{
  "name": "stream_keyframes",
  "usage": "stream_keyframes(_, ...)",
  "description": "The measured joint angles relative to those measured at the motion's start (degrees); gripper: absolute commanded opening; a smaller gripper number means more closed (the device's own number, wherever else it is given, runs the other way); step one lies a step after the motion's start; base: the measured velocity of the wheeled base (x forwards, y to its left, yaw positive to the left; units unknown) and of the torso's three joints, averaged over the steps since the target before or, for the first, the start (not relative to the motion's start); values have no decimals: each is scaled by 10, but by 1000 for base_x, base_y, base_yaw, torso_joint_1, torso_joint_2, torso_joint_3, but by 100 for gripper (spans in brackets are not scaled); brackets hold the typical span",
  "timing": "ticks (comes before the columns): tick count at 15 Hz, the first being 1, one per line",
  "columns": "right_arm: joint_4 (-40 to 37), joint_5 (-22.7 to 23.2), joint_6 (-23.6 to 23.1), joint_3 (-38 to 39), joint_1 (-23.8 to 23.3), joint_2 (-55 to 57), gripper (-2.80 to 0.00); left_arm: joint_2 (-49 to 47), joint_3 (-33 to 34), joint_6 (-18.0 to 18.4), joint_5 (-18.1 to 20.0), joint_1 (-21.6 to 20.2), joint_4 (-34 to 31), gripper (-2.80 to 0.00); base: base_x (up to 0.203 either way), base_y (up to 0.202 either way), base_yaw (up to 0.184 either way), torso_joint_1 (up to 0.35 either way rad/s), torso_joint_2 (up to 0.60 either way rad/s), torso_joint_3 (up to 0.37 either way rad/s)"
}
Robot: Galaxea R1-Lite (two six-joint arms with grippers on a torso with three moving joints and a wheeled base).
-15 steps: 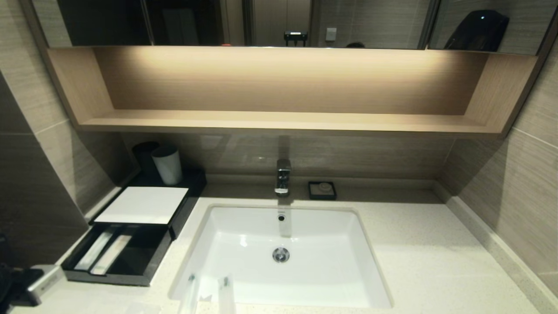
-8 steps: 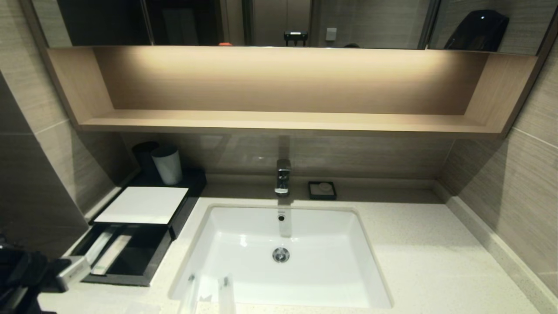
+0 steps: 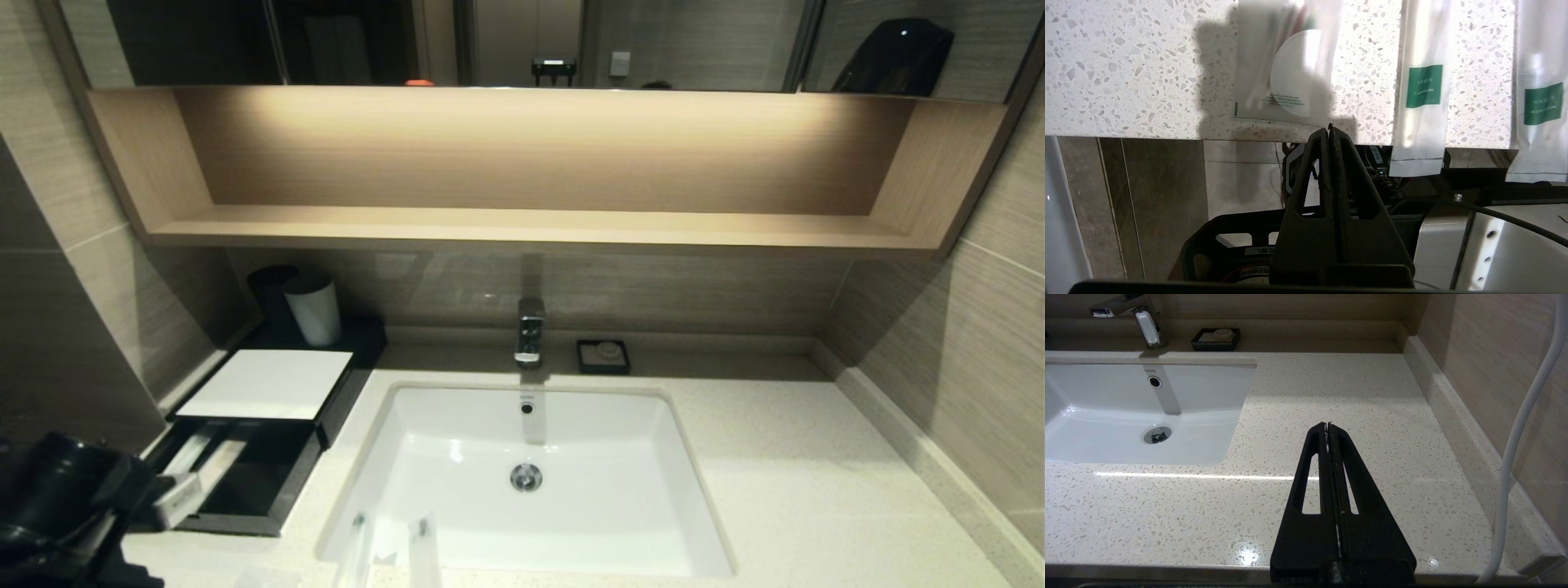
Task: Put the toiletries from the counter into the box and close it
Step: Pick up the bathroom toiletry
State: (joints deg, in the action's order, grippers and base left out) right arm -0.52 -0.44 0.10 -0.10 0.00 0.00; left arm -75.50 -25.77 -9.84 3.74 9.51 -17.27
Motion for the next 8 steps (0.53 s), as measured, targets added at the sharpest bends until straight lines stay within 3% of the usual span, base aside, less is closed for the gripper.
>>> stream_keyframes(8, 0, 0, 0, 0, 0, 0, -280, -77, 2, -3, -4, -27, 8, 0, 0, 0, 0, 0, 0, 0)
